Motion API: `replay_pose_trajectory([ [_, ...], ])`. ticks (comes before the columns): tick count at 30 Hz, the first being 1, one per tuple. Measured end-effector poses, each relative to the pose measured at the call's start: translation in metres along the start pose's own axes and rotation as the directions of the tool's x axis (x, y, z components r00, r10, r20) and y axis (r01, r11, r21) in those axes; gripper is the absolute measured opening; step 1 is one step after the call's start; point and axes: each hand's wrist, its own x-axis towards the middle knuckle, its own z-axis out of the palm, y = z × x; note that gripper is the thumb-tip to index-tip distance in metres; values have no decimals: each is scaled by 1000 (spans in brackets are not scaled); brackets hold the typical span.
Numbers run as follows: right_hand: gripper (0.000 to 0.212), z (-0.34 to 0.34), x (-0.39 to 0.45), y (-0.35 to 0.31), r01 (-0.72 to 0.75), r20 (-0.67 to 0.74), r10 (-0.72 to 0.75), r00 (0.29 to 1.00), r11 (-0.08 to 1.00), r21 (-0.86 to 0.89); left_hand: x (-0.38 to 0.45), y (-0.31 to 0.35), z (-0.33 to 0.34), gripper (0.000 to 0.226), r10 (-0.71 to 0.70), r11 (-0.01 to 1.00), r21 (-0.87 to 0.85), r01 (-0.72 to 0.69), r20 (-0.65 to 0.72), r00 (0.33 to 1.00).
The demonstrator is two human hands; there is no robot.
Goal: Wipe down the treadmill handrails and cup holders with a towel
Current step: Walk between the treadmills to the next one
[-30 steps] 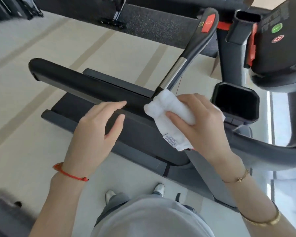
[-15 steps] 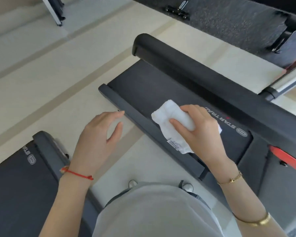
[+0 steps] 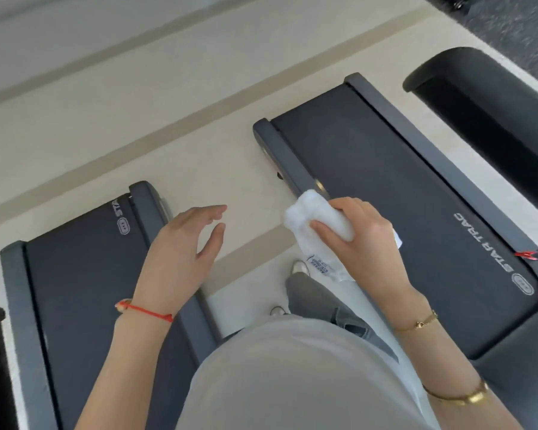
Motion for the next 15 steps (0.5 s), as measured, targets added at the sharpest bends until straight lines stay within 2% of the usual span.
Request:
replay_pose_trajectory([
  [5,23,37,61,-12,50,48,-50,998,999,1,39,-37,-11,32,-90,996,-30,88,-50,995],
  [10,23,68,146,-23,31,110,-36,993,998,47,111,-71,-22,38,-145,989,-30,143,-89,985],
  [15,24,88,253,-35,32,136,-44,990,996,87,202,-93,-41,27,-182,983,-43,178,-109,977],
])
